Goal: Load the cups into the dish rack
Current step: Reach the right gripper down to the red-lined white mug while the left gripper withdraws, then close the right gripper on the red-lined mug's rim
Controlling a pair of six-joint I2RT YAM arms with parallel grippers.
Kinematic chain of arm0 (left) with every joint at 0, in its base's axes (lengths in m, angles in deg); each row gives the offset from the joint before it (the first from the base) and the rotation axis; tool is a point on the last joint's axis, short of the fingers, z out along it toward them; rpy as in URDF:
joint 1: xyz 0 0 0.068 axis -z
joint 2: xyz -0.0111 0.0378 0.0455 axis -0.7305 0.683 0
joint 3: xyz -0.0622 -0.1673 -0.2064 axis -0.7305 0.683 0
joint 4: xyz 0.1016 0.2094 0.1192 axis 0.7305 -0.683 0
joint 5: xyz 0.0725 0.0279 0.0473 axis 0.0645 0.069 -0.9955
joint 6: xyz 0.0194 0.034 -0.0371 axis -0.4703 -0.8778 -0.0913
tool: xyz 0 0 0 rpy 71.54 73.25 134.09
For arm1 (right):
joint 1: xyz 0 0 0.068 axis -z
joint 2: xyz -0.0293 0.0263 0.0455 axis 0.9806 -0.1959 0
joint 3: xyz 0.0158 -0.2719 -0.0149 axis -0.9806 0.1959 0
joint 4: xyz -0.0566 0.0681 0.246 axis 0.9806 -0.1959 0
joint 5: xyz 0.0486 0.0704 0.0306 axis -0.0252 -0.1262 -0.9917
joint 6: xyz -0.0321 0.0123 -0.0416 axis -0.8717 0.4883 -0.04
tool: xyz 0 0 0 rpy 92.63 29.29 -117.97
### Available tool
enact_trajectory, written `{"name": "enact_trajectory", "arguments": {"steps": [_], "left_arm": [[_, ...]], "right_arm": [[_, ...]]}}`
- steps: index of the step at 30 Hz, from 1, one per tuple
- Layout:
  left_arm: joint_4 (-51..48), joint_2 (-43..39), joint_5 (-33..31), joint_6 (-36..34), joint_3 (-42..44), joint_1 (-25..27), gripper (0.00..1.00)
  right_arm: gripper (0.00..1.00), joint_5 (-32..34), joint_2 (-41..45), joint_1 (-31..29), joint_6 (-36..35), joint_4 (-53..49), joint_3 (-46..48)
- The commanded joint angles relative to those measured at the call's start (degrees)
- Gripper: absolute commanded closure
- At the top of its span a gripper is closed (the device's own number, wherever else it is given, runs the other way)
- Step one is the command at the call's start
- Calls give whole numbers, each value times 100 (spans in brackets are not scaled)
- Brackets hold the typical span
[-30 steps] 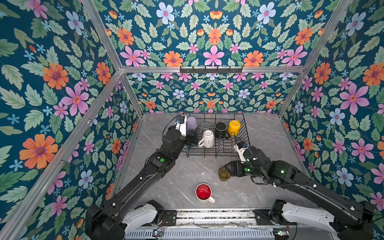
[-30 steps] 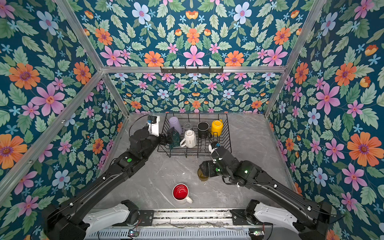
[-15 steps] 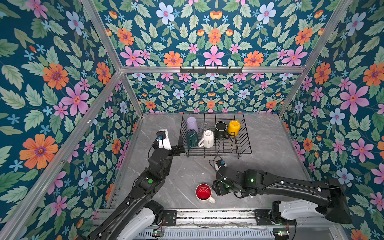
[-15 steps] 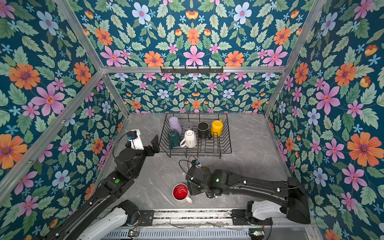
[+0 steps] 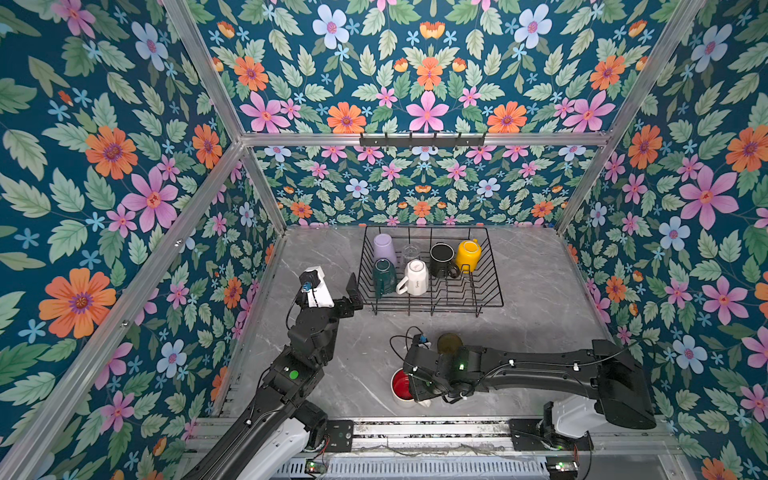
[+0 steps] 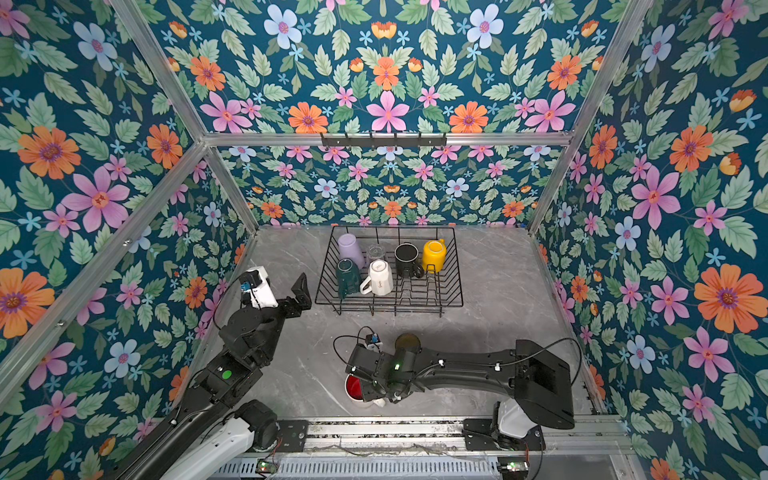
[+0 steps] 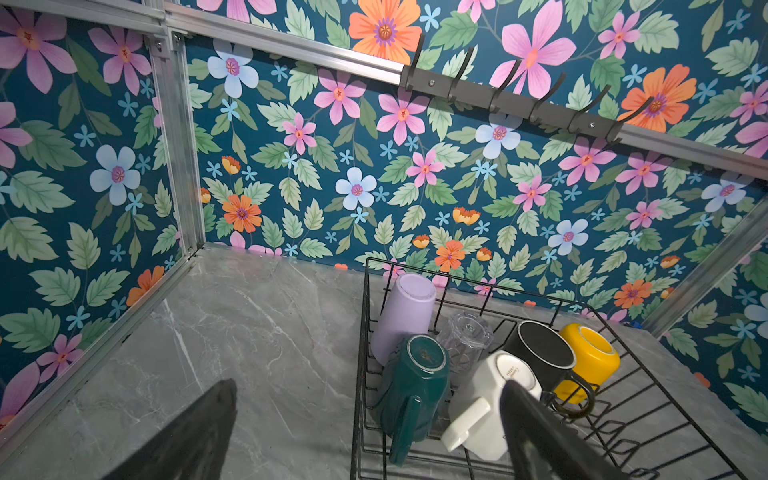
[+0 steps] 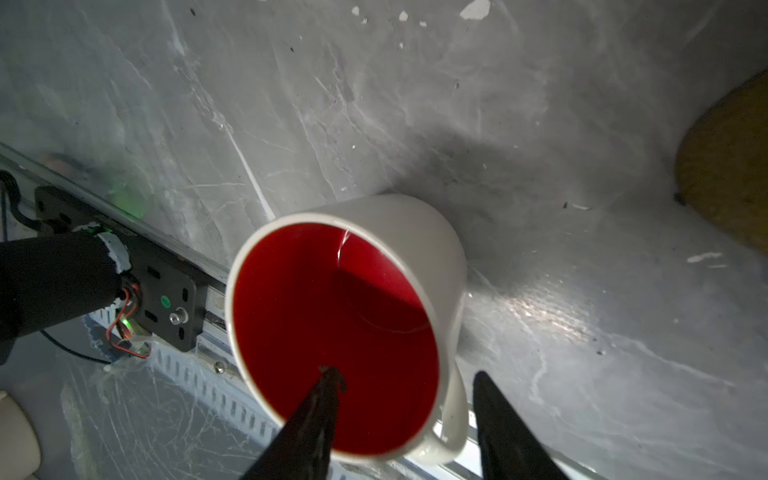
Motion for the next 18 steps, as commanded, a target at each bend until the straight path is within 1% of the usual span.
{"name": "enact_trajectory", "arguments": {"steps": [1,11,12,18], "left_arm": [[74,-64,-107,-14,-1,-9,0],[56,-85,-87,-59,34,-9,0],[57,-85,-90,-70,34,-9,0],[96,-159,-142,-103,60,-9,0]], "right_arm": [[49,153,-132,-14,209,-34,-79],[55,445,-482,-14,253,-231,-338],[56,473,-698,-14,237,-268,-367],[70,669,-861,-14,109,-383,-480]]}}
